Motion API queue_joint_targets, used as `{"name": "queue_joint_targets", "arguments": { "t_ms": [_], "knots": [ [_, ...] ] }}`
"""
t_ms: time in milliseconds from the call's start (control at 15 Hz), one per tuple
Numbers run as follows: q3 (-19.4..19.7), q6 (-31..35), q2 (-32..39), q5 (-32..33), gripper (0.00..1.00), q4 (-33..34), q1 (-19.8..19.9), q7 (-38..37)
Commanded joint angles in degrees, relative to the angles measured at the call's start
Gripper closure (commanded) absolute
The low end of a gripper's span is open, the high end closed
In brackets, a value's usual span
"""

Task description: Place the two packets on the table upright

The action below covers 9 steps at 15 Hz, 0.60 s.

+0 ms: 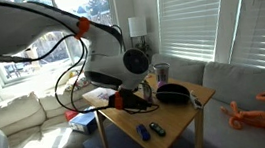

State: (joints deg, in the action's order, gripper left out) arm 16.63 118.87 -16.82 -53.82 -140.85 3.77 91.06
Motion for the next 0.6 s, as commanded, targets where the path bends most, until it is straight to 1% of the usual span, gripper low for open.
{"name": "queue_joint_targets", "arguments": {
  "t_ms": [0, 200, 533],
  "knots": [
    [-0.3, -3.7, -1.8, -4.3, 0.99, -1.3, 0.7, 10.3],
    [-0.9, -5.2, -2.4, -6.2, 0.99, -2.1, 1.2, 17.1],
    [-2.2, -5.9, -1.8, -8.8, 0.99, -4.0, 1.2, 24.5]
  ]
}}
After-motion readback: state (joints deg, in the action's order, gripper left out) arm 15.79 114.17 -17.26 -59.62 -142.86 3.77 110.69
